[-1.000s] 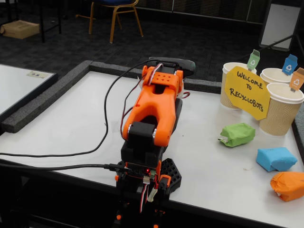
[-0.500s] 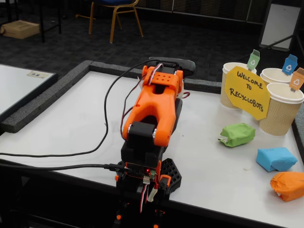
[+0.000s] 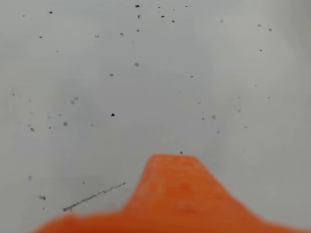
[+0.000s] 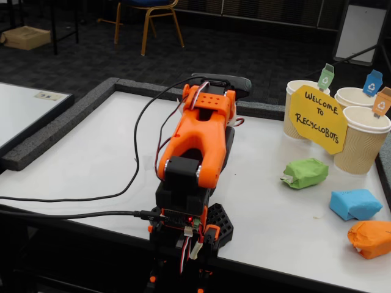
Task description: Sort rubbish by color.
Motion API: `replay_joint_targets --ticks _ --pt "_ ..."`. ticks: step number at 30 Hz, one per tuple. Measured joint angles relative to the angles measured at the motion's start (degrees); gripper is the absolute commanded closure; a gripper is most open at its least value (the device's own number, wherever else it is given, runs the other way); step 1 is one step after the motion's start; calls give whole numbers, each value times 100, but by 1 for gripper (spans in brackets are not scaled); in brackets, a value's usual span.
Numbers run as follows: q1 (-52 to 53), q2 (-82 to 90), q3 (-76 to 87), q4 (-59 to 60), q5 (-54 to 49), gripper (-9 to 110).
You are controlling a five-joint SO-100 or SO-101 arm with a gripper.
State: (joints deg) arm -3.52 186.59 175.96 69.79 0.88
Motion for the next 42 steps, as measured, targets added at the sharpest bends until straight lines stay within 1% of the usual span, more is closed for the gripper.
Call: replay_joint_targets --ticks 36,42 --pt "-79 0 0 0 0 101" --pt "-9 0 0 -18 0 96"
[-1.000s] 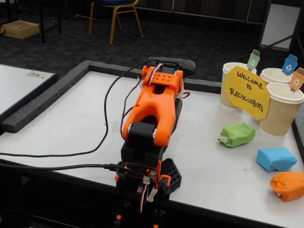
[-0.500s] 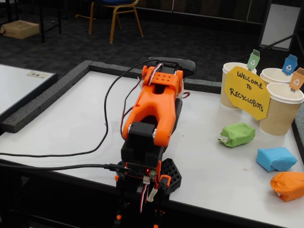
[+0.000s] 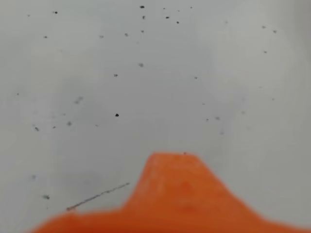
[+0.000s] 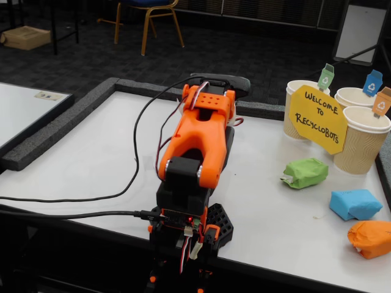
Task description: Sort rubbish by color.
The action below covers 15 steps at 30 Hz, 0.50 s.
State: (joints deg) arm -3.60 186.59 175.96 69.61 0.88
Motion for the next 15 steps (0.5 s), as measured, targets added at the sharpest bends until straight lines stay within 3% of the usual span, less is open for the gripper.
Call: replay_joint_targets --ticks 9,15 --pt "413 -492 -167 -606 0 94" --pt "703 -1406 -1160 -738 -325 93"
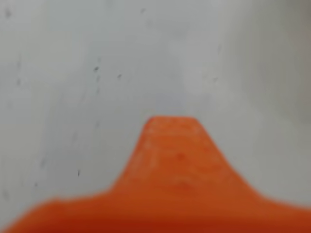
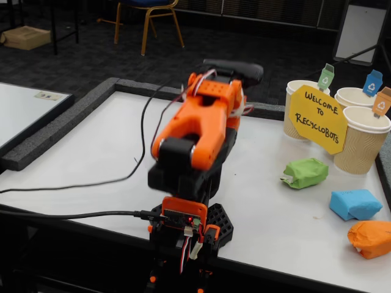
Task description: Sort rubbish by color.
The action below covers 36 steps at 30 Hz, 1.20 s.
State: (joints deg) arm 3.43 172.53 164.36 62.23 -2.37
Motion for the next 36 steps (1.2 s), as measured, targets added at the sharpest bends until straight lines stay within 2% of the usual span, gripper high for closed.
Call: replay_joint_targets --ticks 7,23,36 --pt "606 -1178 -1529 158 -387 93" --pt "896 -2584 -5089 2505 -563 91" --pt "1652 -2804 -6688 3709 -571 91"
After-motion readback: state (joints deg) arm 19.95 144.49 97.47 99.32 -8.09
